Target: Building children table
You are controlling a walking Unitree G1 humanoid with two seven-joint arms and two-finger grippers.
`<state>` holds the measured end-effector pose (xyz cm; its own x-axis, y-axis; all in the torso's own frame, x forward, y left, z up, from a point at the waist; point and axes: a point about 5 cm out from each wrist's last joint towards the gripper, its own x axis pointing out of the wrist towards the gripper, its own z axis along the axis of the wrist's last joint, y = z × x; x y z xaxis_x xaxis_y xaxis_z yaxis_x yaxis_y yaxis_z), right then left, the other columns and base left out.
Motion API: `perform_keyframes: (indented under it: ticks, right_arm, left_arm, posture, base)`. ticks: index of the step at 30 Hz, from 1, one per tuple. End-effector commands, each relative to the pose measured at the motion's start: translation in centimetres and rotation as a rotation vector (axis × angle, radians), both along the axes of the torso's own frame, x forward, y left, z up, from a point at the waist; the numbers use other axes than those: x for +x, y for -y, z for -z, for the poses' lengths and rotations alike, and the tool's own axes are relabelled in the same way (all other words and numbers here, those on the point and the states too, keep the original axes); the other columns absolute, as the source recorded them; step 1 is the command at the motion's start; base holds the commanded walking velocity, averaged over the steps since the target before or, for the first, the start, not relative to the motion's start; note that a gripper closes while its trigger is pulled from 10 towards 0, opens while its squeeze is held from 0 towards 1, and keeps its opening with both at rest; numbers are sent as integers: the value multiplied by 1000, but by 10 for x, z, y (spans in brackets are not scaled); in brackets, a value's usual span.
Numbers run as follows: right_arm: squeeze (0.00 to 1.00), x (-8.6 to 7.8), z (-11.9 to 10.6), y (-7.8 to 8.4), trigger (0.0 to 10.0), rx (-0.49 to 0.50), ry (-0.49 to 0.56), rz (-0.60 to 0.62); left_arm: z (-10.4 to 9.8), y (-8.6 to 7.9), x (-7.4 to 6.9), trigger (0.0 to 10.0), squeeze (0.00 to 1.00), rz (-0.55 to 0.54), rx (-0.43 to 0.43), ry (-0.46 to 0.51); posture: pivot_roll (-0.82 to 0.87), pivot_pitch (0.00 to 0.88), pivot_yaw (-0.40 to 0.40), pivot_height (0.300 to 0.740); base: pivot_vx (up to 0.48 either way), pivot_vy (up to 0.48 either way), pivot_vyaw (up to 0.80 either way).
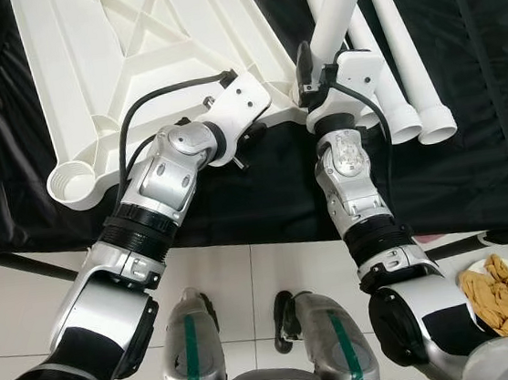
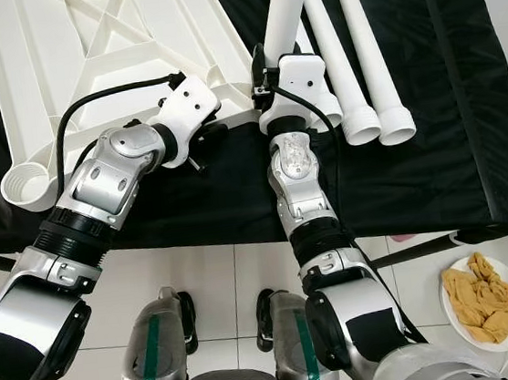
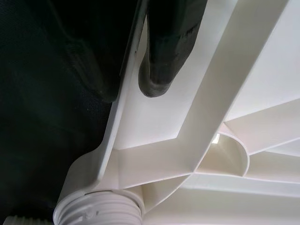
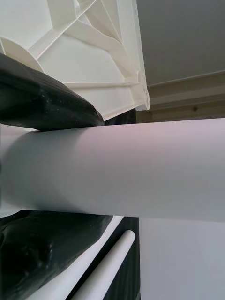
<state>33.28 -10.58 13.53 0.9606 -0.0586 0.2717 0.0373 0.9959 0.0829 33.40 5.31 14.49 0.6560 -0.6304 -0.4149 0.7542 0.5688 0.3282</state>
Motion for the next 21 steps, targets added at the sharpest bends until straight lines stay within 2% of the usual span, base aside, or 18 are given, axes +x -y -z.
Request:
perform_keyframes:
  ticks: [1, 10, 11, 21]
  right_arm:
    - [0, -20, 62, 18, 10000, 22, -273, 103]
    - [0, -19, 60, 18, 10000, 27, -263, 97]
    - [1000, -19, 59, 18, 10000, 29, -261, 94]
    - [1000, -18, 53, 21, 10000, 67, -217, 4]
  left_arm:
    - [-30, -7, 8, 10000, 0, -55, -20, 142]
    - [-31, -6, 8, 10000, 0, -55, -21, 144]
    - [-31, -6, 8, 10000, 0, -55, -20, 144]
    - [-31, -5, 8, 10000, 0, -52, -22, 146]
  posture:
    - [118, 83, -40, 740]
    - [113, 78, -41, 740]
    - [112, 78, -41, 740]
    - [100, 62, -46, 740]
  base:
    - [0, 0, 0]
    - [0, 0, 0]
    - [0, 0, 0]
    - [0, 0, 0]
